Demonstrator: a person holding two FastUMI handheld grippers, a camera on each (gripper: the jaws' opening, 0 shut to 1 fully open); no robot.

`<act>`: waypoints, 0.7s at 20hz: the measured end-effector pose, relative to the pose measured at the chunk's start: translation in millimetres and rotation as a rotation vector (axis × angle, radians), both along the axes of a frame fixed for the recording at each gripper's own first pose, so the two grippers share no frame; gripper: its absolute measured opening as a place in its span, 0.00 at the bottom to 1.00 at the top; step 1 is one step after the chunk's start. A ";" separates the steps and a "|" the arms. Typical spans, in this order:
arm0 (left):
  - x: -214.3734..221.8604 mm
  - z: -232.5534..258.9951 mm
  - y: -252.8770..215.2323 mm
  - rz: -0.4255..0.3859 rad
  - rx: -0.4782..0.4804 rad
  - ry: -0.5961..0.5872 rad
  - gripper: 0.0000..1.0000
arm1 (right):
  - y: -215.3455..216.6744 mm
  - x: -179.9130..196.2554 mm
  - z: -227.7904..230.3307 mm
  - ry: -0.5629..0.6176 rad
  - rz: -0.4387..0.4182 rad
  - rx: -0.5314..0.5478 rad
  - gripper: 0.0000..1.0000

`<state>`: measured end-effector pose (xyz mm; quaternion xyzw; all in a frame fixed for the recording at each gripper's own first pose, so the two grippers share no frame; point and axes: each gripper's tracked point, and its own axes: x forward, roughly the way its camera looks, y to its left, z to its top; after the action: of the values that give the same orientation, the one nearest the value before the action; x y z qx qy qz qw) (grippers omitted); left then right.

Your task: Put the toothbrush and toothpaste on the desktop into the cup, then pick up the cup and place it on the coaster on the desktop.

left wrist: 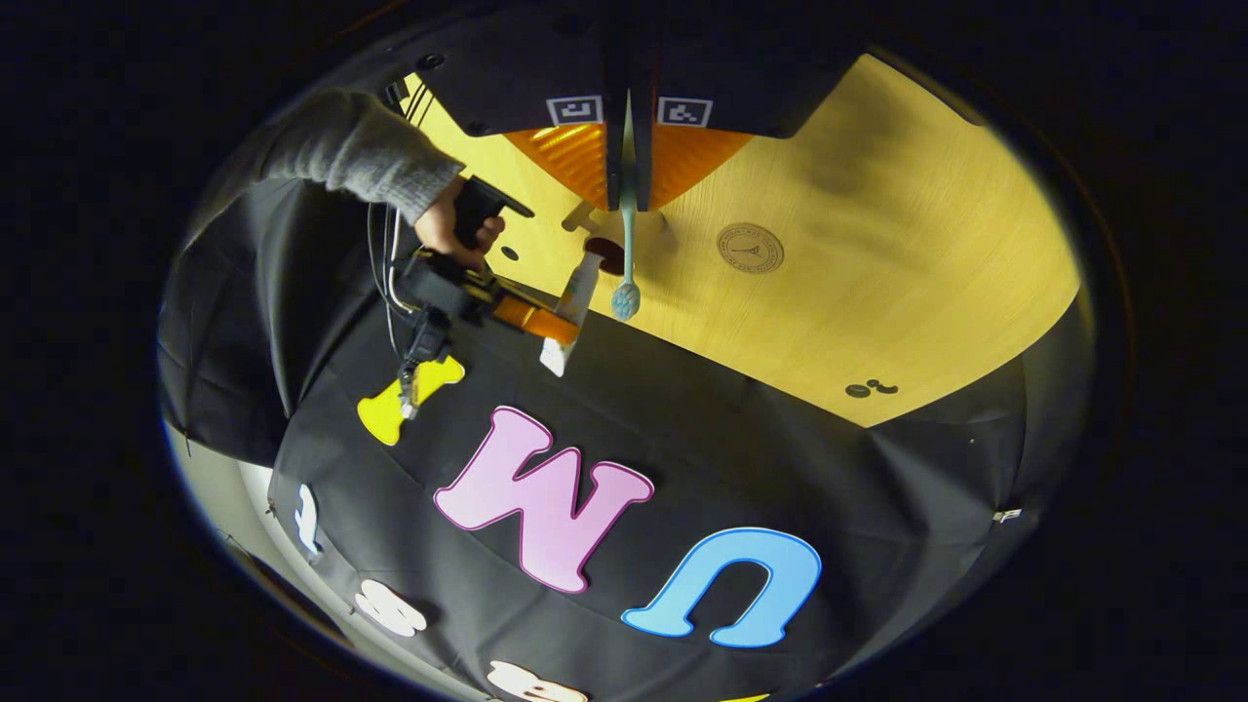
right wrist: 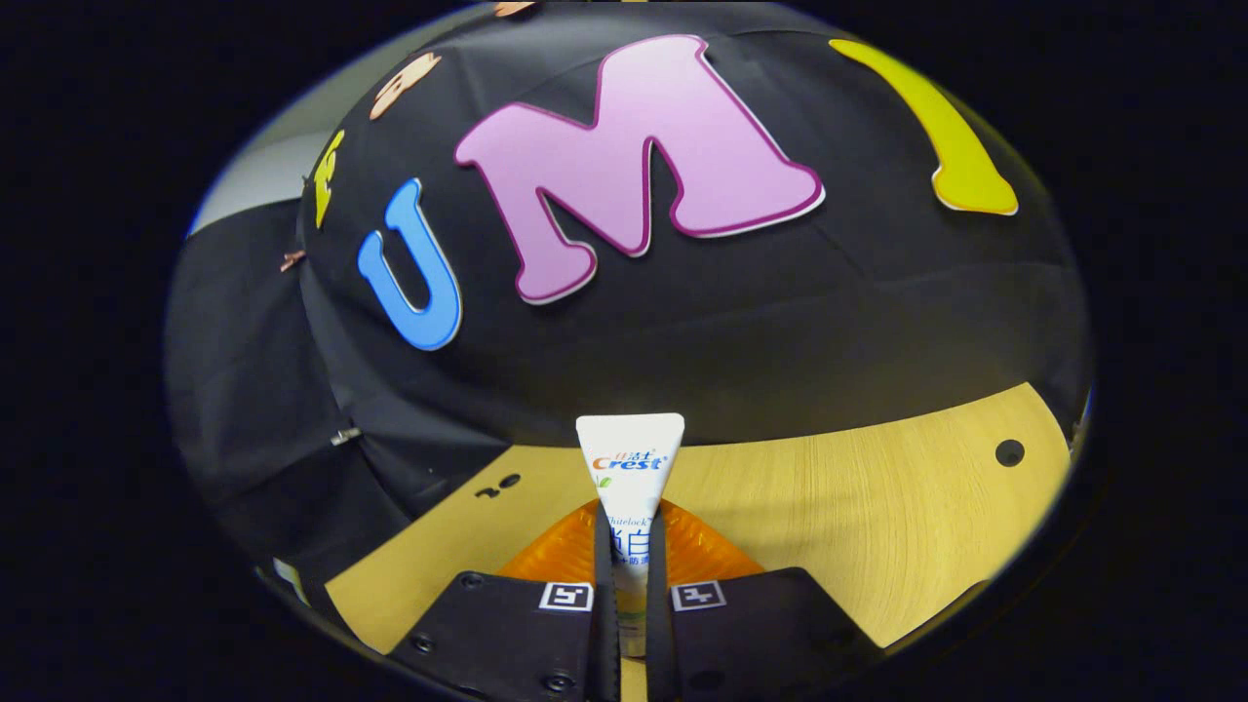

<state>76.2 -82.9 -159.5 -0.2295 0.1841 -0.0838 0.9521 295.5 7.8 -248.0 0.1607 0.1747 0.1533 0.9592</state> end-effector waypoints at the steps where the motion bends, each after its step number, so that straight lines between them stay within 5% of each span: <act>1: -0.5 -0.3 0.6 0.003 0.003 -0.001 0.06 | 4.7 -0.1 -10.8 0.013 0.016 -0.022 0.14; 11: 4.0 -3.4 -7.6 -0.002 -0.012 -0.004 0.06 | 15.9 -8.7 -56.6 0.081 0.060 -0.129 0.15; 14: 9.7 -3.0 -11.0 -0.006 -0.016 -0.010 0.06 | 17.1 -18.4 -67.2 0.131 0.079 -0.125 0.22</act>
<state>85.8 -93.9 -162.5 -0.2360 0.1794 -0.0891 0.9509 277.1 24.9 -315.2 0.1030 0.2526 0.1689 0.9471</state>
